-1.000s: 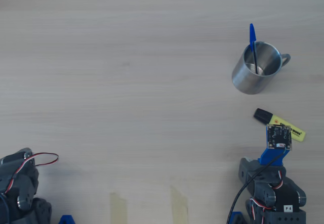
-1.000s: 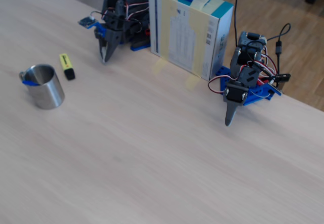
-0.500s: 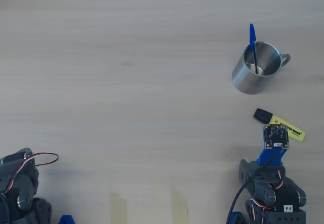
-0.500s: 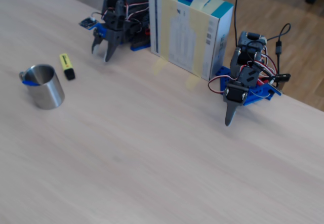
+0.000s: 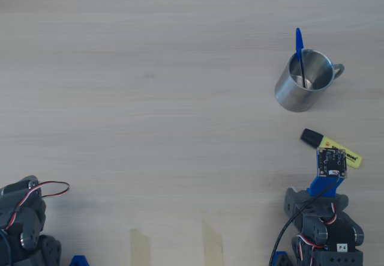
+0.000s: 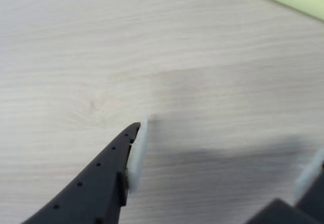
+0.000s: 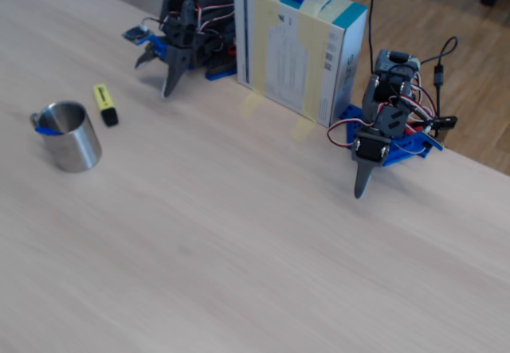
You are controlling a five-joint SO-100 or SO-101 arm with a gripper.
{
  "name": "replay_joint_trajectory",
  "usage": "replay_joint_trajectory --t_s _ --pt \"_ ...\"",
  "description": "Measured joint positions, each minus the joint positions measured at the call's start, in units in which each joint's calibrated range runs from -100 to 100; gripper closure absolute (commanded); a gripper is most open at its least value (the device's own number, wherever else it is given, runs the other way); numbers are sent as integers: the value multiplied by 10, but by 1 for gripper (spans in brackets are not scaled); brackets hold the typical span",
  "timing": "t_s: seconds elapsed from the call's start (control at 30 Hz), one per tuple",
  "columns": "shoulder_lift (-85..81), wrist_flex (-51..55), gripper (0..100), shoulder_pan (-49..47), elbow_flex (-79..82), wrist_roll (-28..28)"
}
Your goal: Grab the yellow pen and put it in the silver cup.
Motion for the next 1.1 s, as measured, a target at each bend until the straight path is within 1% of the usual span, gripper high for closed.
replay_joint_trajectory --t_s 0.2,0.43,0.67,0.87,1.1 --pt "0 3 53 0 -5 4" --pt "18 8 53 19 -22 31" --pt "135 18 53 18 -129 55" --pt "256 -28 53 21 -216 101" --pt "369 -33 53 20 -315 144"
